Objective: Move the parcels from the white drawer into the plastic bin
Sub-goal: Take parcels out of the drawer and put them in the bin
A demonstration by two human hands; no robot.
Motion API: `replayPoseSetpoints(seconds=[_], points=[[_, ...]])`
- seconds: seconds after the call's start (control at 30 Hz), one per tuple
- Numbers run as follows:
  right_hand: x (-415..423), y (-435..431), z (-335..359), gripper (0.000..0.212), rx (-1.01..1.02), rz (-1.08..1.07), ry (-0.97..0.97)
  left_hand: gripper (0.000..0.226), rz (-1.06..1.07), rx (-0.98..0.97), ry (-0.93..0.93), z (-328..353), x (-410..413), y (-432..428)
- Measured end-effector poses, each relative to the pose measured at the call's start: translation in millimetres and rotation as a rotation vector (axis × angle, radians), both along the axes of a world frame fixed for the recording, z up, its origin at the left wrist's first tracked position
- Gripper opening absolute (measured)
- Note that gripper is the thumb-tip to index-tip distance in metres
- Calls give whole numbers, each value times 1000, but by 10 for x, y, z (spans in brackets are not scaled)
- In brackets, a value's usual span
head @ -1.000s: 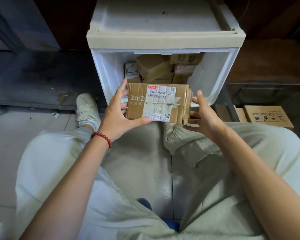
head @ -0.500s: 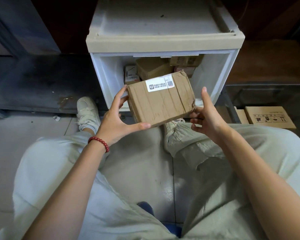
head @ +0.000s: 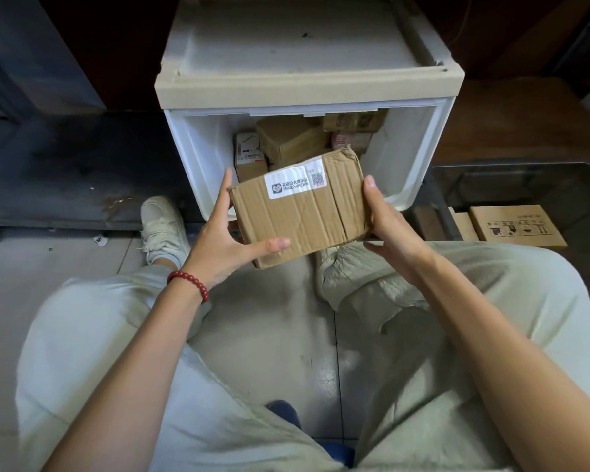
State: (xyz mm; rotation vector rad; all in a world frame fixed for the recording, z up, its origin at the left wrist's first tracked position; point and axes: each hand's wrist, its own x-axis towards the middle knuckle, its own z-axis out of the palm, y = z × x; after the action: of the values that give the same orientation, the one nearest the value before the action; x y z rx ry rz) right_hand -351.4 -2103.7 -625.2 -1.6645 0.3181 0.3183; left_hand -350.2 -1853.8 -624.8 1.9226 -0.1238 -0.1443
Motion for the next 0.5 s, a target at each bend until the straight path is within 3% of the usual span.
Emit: replayPoseSetpoints(seconds=[0.1,0.23,0.4,0.5], points=[[7,-62,155,93,-38,-28,-89,139,-10,-12,-13,79,12,-84],[-14,-226,448,65,-77,-84,-185,131,-102,-47,-58,265,55,-305],[-156,-636,831,62,-115,-98,-195,119,-185,-56,-159,576,135,-809],[-314,-1011,986,82,-208,-168,-247,124,-309,-42,-198,757,159,-1252]])
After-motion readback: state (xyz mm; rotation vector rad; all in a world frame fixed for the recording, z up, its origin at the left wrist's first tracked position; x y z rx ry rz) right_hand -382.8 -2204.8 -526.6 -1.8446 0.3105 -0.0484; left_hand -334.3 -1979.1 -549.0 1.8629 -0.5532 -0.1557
